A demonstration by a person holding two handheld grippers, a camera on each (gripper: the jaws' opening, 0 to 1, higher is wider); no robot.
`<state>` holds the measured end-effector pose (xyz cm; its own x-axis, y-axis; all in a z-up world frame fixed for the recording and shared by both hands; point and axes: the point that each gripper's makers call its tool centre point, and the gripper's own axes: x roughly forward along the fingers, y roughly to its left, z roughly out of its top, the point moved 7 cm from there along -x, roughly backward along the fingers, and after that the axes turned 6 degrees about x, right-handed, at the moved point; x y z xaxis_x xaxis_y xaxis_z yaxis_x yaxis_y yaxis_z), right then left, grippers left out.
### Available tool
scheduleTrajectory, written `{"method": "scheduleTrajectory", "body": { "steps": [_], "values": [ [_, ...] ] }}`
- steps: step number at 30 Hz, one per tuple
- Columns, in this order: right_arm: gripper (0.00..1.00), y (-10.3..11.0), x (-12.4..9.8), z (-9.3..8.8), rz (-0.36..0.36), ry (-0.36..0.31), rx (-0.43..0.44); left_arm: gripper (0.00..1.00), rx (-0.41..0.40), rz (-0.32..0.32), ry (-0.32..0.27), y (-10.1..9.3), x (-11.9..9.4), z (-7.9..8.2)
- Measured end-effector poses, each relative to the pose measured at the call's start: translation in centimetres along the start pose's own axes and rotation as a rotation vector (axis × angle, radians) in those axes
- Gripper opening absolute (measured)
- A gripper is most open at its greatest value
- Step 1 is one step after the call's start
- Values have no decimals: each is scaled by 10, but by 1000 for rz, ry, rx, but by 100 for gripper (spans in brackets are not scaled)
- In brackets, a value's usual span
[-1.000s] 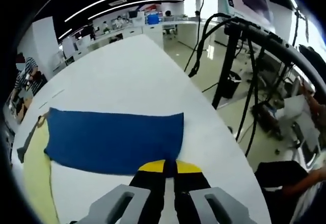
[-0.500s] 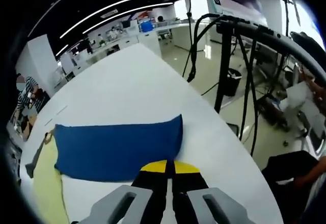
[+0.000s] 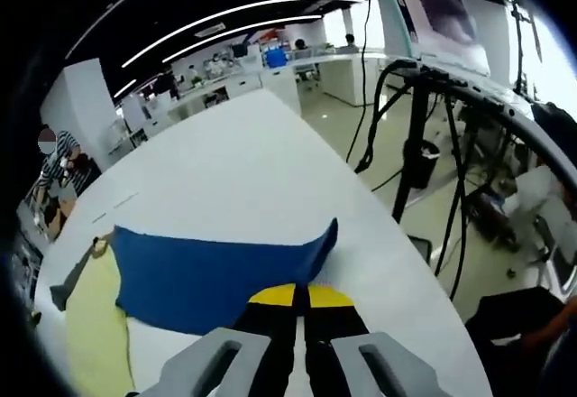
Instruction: Fold the garment on the visible template until the final outline fits inside the template.
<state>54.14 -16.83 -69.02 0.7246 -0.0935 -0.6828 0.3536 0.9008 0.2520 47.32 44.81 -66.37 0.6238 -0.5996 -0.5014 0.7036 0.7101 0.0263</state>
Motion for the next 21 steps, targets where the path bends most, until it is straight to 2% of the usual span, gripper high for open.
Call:
{"method": "scheduleTrajectory", "body": {
  "steps": [9, 21],
  "values": [
    [0, 27, -4, 10, 59, -10, -58, 99, 2, -7, -9, -2, -3, 0],
    [0, 72, -7, 14, 152, -9, -123, 99, 1, -19, -21, -6, -2, 1]
  ]
}}
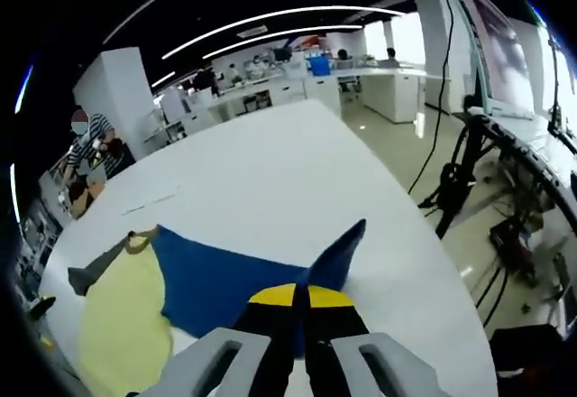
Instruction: Fold the garment on the visible template until the final outline fits inside the template.
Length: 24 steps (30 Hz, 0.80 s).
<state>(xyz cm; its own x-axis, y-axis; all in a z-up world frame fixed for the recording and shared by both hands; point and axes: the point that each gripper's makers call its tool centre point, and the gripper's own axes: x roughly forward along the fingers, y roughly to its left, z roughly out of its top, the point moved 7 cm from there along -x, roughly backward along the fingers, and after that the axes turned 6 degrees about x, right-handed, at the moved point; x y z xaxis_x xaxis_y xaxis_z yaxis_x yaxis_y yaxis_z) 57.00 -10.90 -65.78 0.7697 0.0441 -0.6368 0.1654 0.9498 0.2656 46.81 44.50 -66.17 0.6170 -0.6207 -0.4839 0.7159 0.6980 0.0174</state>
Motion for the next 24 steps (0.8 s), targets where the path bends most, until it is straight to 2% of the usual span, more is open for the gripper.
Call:
{"method": "scheduleTrajectory", "body": {
  "steps": [9, 13, 24],
  "values": [
    [0, 27, 13, 2, 48, -5, -17, 99, -10, -10, -21, -4, 1, 4],
    [0, 43, 20, -1, 73, 3, -26, 99, -22, -15, -40, -4, 1, 7],
    [0, 81, 36, -16, 140, 37, -35, 99, -25, -12, -43, -7, -2, 9]
  ]
}}
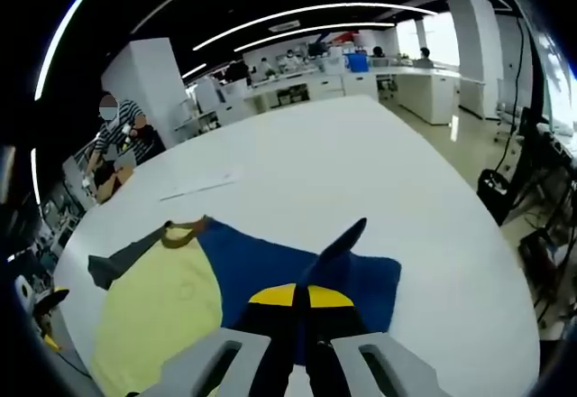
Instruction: Fold the garment on the visible template until the final outline fits inside the template.
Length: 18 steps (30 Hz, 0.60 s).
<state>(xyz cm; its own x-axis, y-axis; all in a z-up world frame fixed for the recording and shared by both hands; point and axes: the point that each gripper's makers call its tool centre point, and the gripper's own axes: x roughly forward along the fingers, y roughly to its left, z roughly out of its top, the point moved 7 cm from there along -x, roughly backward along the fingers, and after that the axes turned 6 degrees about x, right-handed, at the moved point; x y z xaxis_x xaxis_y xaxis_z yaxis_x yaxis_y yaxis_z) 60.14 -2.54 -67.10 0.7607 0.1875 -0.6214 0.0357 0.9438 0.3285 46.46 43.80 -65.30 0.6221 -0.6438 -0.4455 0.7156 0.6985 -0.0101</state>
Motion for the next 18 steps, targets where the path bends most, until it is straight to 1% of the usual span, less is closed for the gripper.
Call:
{"method": "scheduleTrajectory", "body": {
  "steps": [6, 18],
  "values": [
    [0, 24, 11, -8, 40, 21, -18, 99, -3, 2, -1, -1, 0, -1],
    [0, 62, 28, -8, 113, 38, -45, 99, -4, 7, 0, -2, -2, -1]
  ]
}}
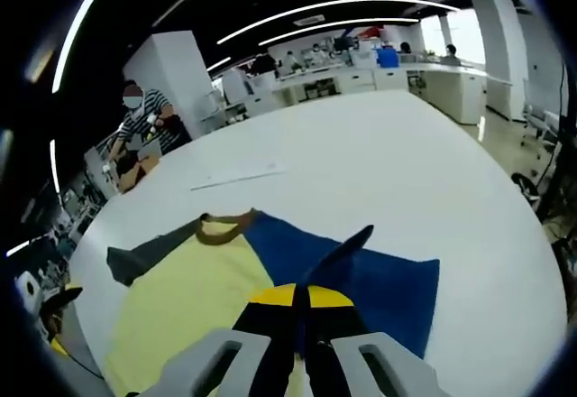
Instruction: Fold the garment on the visible template until the final outline fits inside the template.
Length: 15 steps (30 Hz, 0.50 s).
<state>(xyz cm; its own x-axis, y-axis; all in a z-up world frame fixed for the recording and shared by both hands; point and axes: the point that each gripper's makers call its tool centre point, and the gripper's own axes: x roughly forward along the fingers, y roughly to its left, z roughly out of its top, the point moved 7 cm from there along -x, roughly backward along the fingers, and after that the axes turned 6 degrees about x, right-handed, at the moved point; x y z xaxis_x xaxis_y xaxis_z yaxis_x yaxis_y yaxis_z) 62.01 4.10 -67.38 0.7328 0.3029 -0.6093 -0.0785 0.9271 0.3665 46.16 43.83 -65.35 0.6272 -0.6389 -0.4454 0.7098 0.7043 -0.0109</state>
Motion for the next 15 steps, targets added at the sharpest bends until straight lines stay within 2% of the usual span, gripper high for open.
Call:
{"method": "scheduleTrajectory", "body": {
  "steps": [15],
  "values": [
    [0, 47, 24, 7, 81, 21, -46, 99, -14, 7, 7, -1, -3, -5]
  ]
}}
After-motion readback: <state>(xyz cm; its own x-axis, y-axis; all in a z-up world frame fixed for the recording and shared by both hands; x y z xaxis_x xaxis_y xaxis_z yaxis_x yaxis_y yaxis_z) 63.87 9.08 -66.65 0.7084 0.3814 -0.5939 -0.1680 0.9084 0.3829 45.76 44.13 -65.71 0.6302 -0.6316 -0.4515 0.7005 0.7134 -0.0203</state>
